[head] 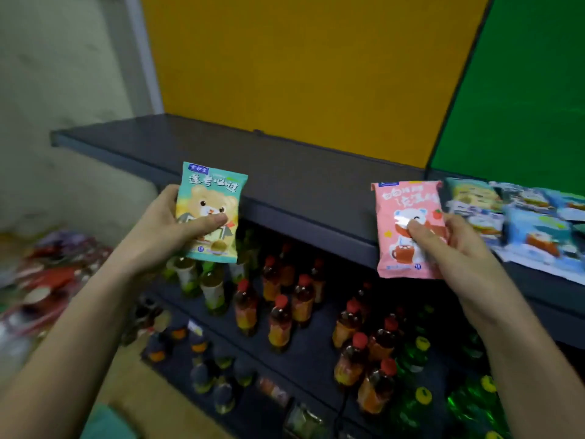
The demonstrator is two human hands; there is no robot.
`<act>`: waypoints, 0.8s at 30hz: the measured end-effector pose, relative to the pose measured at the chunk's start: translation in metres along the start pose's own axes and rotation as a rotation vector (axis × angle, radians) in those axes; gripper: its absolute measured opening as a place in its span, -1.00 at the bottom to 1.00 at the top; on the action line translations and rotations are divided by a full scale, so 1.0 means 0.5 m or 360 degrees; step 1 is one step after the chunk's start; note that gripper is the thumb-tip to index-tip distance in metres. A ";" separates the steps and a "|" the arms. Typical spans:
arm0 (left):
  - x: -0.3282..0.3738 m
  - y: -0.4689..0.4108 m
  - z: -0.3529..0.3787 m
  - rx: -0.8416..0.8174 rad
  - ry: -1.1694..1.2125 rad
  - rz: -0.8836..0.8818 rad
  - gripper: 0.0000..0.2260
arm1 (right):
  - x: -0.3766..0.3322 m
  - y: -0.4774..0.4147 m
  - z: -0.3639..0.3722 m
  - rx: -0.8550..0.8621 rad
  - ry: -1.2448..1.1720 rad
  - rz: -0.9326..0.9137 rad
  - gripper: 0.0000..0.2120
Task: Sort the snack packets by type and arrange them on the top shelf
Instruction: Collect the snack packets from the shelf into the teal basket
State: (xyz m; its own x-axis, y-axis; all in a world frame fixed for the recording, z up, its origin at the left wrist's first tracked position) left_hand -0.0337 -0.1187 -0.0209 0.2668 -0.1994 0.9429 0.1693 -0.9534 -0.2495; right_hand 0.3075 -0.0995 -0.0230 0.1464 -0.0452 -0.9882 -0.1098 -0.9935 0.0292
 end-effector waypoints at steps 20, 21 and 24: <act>-0.289 0.587 -0.689 0.1476 0.0013 -0.0529 -0.59 | 0.061 0.261 0.923 -0.1118 0.0338 -0.0265 -0.74; -0.312 0.597 -0.729 0.1515 0.0025 -0.0550 -0.60 | 0.073 0.278 0.988 -0.1193 0.0336 -0.0224 -0.74; -0.388 0.615 -0.843 0.1557 0.0014 -0.0639 -0.64 | 0.110 0.326 1.172 -0.1395 0.0315 -0.0097 -0.80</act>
State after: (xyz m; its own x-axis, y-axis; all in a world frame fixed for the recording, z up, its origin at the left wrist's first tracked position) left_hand -0.4331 -0.4687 -0.1875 0.0154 0.0851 0.9963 0.9355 -0.3531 0.0157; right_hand -0.2787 -0.2030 -0.1610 0.3028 0.0734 -0.9502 0.6809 -0.7143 0.1618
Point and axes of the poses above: each hand's wrist, its own y-axis away from the middle knuckle, its own z-axis out of the palm, x = y × z, the point moved 4 cm from there along -y, towards the middle knuckle, and after that the axes turned 10 degrees about z, right-handed, at the moved point
